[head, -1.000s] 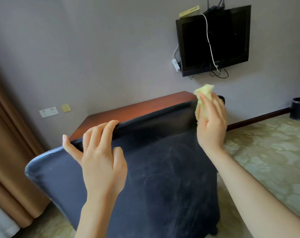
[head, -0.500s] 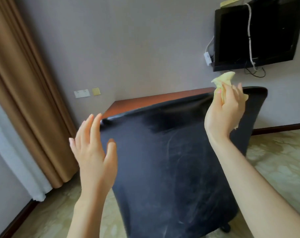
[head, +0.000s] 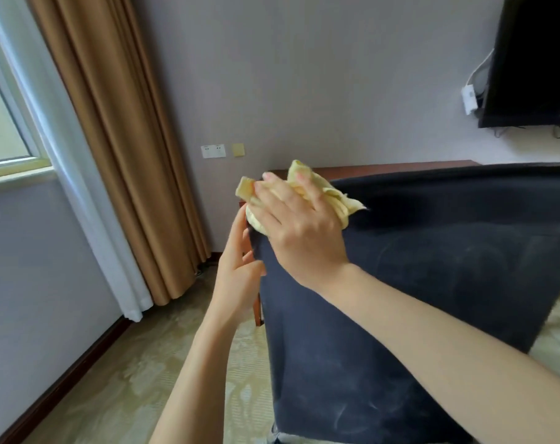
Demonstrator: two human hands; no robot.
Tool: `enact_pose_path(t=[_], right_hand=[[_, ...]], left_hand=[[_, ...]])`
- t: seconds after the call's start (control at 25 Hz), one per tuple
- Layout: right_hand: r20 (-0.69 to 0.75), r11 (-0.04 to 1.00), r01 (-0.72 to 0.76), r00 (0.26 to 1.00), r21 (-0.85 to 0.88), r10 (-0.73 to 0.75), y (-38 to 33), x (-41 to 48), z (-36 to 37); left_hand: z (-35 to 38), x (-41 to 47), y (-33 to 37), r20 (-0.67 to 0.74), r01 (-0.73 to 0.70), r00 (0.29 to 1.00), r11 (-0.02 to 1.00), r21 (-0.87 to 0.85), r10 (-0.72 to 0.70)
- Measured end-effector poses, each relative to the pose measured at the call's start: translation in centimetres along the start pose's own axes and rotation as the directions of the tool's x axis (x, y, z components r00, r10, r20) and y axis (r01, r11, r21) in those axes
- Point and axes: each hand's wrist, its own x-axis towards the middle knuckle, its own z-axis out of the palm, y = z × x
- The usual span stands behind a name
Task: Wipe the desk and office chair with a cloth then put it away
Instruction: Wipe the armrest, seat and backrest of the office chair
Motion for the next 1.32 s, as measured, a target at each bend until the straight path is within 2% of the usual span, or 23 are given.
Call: enact_pose_path(t=[0.12, 0.24, 0.32, 0.48, 0.68, 0.84, 1.0, 1.12, 1.2, 1.32], right_hand=[[0.068, 0.986, 0.165, 0.984, -0.030, -0.162, 0.1, 0.2, 0.8], [0.048, 0.960, 0.279, 0.959, -0.006, -0.279, 2.2, 0.0, 0.8], [0.038, 0.945, 0.324, 0.946, -0.051, -0.322, 4.0, -1.3, 0.4], [0.001, 0.946, 0.289, 0.957, -0.149, -0.292, 7.9, -6.4, -0.6], [0.097, 0.910, 0.387, 0.921, -0.147, -0.376, 11.9, -10.9, -2.2], [0.008, 0.933, 0.340, 0.940, -0.121, -0.341, 10.5, -7.7, -2.3], [-0.110, 0.975, 0.198, 0.972, -0.100, -0.208, 6.2, -2.4, -1.5], [0.029, 0.983, 0.170, 0.985, -0.071, -0.168, 2.1, 0.6, 0.0], [0.147, 0.964, 0.210, 0.971, -0.163, -0.186, 0.1, 0.8, 1.0], [0.198, 0.911, 0.314, 0.943, -0.269, -0.267, -0.4, -1.4, 1.9]], left_hand=[[-0.3, 0.0, 0.0, -0.010, 0.034, 0.999, 0.999, -0.015, -0.035], [-0.5, 0.1, -0.5, -0.047, 0.045, 0.998, 0.999, 0.017, -0.044], [-0.5, 0.2, -0.7, -0.043, 0.032, 0.999, 0.996, 0.088, -0.029], [0.1, -0.3, -0.6, 0.039, -0.036, 0.999, 0.980, 0.195, 0.029], [0.5, -0.7, -1.4, 0.118, -0.054, 0.993, 0.975, 0.214, 0.030], [0.3, -1.0, -2.0, 0.203, 0.059, 0.976, 0.993, 0.097, -0.078], [0.3, -1.2, -2.1, 0.220, 0.088, 0.971, 0.995, 0.048, -0.096], [0.2, -1.7, -2.6, 0.229, 0.094, 0.967, 0.992, 0.090, -0.112], [0.3, -1.9, -3.1, 0.215, 0.116, 0.968, 0.989, 0.093, -0.133], [0.4, -1.8, -3.2, 0.165, 0.170, 0.972, 0.985, -0.001, -0.168]])
